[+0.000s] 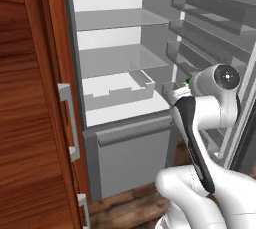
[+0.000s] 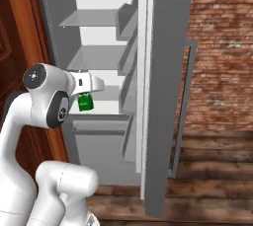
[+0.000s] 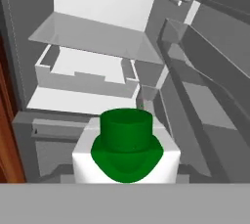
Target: Take a sugar cube from the saucer and place it inside the coffee. Then, grab milk from the fridge and place it next to the coffee on the counter to sweeten the coffee.
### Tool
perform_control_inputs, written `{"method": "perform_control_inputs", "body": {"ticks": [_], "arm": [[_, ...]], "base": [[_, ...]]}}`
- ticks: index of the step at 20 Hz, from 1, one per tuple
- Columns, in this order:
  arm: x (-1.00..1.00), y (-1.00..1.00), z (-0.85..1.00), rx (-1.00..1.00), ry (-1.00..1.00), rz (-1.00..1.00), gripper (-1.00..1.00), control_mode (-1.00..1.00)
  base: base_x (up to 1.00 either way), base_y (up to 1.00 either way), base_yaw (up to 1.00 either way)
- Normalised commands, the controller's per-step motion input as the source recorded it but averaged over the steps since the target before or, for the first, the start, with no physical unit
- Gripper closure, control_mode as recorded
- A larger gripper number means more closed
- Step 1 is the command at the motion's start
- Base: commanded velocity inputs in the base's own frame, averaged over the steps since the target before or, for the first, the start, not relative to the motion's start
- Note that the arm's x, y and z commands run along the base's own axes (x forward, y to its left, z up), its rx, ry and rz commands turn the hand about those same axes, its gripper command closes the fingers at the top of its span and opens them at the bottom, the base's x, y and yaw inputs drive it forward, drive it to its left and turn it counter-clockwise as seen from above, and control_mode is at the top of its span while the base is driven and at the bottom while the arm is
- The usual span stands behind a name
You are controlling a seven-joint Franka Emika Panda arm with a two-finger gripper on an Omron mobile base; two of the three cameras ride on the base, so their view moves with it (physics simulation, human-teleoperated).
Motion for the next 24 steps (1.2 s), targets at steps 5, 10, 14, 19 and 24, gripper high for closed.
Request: {"method": "perform_control_inputs", "body": {"ticks": [5, 10, 14, 19, 24], "arm": [[0.00, 0.00, 0.00, 0.00, 0.00, 0.00, 1.00, 1.00], [0.00, 0.00, 0.00, 0.00, 0.00, 0.00, 1.00, 1.00], [0.00, 0.00, 0.00, 0.00, 0.00, 0.00, 1.00, 1.00], [0.00, 0.00, 0.00, 0.00, 0.00, 0.00, 1.00, 1.00], [0.00, 0.00, 0.00, 0.00, 0.00, 0.00, 1.00, 1.00]], "base": [[-0.88, -0.44, -0.37], [-0.27, -0.57, -0.64], [0.01, -0.55, -0.75], [0.07, -0.54, -0.73], [0.22, -0.53, -0.68]]}}
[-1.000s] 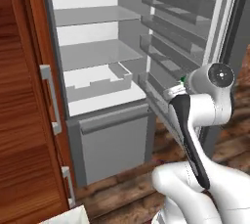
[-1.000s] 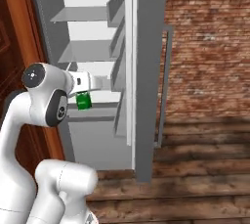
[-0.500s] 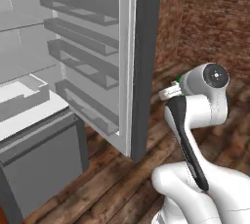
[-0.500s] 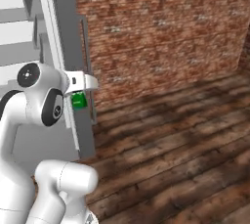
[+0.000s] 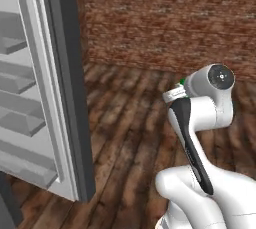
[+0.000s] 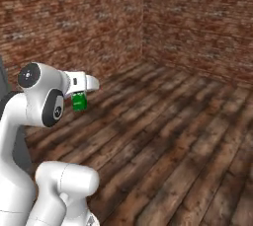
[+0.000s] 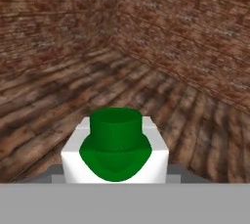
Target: Take a sugar cube from the saucer and place it inside the coffee. Then, grab milk from the fridge and place it next to the coffee on the counter to sweeten the coffee.
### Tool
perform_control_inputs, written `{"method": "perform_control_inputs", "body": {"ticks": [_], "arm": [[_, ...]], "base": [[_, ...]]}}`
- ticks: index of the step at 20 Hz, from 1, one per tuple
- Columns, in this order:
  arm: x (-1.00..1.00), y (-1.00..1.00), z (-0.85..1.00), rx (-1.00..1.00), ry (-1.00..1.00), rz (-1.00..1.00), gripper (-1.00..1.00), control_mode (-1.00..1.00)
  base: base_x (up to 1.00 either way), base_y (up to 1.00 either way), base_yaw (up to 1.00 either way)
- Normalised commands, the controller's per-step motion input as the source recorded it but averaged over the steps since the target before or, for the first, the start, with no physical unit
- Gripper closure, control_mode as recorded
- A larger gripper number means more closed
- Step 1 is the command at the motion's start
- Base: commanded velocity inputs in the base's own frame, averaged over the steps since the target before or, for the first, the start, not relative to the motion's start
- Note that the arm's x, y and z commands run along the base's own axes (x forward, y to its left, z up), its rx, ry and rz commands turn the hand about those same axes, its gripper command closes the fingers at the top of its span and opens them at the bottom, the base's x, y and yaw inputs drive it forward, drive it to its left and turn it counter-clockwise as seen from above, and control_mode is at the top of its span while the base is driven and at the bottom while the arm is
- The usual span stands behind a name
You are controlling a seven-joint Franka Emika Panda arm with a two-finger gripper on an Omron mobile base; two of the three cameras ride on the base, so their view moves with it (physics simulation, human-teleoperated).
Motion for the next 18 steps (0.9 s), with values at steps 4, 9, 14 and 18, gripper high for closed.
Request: {"method": "perform_control_inputs", "body": {"ticks": [4, 9, 14, 18], "arm": [[0.00, 0.00, 0.00, 0.00, 0.00, 0.00, 1.00, 1.00], [0.00, 0.00, 0.00, 0.00, 0.00, 0.00, 1.00, 1.00], [0.00, 0.00, 0.00, 0.00, 0.00, 0.00, 1.00, 1.00], [0.00, 0.00, 0.00, 0.00, 0.00, 0.00, 1.00, 1.00]], "base": [[0.34, -0.51, -0.63], [0.40, -0.44, -0.63], [0.54, -0.30, -0.60], [0.72, -0.22, -0.55]]}}
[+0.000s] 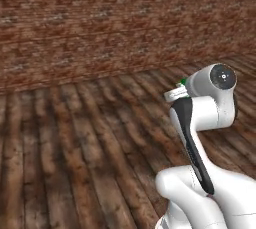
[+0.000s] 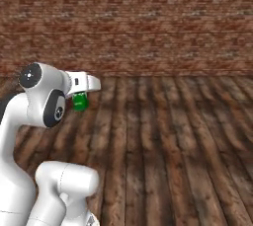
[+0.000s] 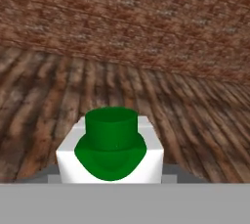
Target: Take a sugar cube from the saucer and place it inside the coffee. Then, grab milk from the fridge and place it next to the coffee on the counter to sweeten the coffee.
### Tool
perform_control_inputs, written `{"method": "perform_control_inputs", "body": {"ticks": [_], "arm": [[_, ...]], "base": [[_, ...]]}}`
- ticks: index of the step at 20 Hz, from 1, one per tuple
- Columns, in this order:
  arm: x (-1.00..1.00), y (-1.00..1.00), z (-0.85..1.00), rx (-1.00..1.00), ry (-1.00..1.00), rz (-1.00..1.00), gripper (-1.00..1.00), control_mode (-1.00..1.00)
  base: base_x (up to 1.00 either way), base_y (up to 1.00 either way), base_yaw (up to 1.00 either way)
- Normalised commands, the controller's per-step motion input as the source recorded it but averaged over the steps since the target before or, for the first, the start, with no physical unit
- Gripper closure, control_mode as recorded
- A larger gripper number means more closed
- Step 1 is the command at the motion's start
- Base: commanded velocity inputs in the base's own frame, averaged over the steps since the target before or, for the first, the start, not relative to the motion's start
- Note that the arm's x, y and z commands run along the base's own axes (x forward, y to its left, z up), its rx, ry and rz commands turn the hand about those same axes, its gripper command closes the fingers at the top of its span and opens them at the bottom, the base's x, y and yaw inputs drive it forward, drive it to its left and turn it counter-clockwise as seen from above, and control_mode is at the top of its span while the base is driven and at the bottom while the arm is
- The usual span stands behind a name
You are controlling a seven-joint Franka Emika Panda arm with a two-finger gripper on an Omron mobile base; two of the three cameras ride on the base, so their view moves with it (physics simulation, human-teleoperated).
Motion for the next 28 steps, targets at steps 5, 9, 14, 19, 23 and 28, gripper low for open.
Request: {"method": "perform_control_inputs", "body": {"ticks": [5, 9, 14, 19, 23, 28], "arm": [[0.00, 0.00, 0.00, 0.00, 0.00, 0.00, 1.00, 1.00], [0.00, 0.00, 0.00, 0.00, 0.00, 0.00, 1.00, 1.00], [0.00, 0.00, 0.00, 0.00, 0.00, 0.00, 1.00, 1.00], [0.00, 0.00, 0.00, 0.00, 0.00, 0.00, 1.00, 1.00], [0.00, 0.00, 0.00, 0.00, 0.00, 0.00, 1.00, 1.00], [0.00, 0.00, 0.00, 0.00, 0.00, 0.00, 1.00, 1.00]], "base": [[0.96, -0.09, -0.47], [1.00, 0.00, -0.41], [1.00, 0.00, -0.42], [0.90, -0.01, -0.51], [0.75, -0.04, -0.56], [0.88, -0.01, -0.51]]}}
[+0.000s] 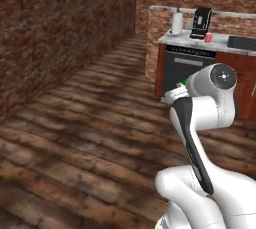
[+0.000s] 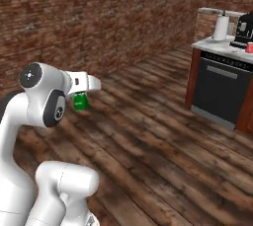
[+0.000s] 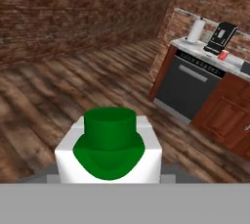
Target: Take a sugar cube from the saucer and place it inside the coffee. Then, grab milk from the fridge and place it next to the coffee on the counter to sweeten the coffee.
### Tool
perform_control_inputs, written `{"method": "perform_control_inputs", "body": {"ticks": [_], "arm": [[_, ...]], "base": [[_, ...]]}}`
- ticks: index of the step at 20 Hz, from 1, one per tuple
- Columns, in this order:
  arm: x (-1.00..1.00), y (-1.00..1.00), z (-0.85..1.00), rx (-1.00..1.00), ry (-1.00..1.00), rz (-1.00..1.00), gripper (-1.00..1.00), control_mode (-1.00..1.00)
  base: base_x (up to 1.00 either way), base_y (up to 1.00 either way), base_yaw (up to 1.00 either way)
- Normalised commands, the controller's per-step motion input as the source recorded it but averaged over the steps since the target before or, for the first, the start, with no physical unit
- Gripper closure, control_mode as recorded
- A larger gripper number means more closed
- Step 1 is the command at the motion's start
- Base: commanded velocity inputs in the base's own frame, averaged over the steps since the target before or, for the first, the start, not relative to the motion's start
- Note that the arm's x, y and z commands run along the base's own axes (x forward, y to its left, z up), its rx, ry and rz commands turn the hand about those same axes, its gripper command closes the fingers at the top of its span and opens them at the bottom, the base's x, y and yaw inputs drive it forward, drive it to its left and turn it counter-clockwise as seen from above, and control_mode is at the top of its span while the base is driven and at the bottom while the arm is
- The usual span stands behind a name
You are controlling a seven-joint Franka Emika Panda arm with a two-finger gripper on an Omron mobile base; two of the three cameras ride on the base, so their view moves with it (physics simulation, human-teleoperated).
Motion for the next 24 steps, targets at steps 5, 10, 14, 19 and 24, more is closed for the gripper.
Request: {"method": "perform_control_inputs", "body": {"ticks": [5, 10, 14, 19, 24], "arm": [[0.00, 0.00, 0.00, 0.00, 0.00, 0.00, 1.00, 1.00], [0.00, 0.00, 0.00, 0.00, 0.00, 0.00, 1.00, 1.00], [0.00, 0.00, 0.00, 0.00, 0.00, 0.00, 1.00, 1.00], [0.00, 0.00, 0.00, 0.00, 0.00, 0.00, 1.00, 1.00], [0.00, 0.00, 0.00, 0.00, 0.00, 0.00, 1.00, 1.00]], "base": [[1.00, 0.00, -0.37], [1.00, 0.00, -0.31], [1.00, 0.00, -0.29], [1.00, 0.00, -0.28], [1.00, 0.07, -0.25]]}}
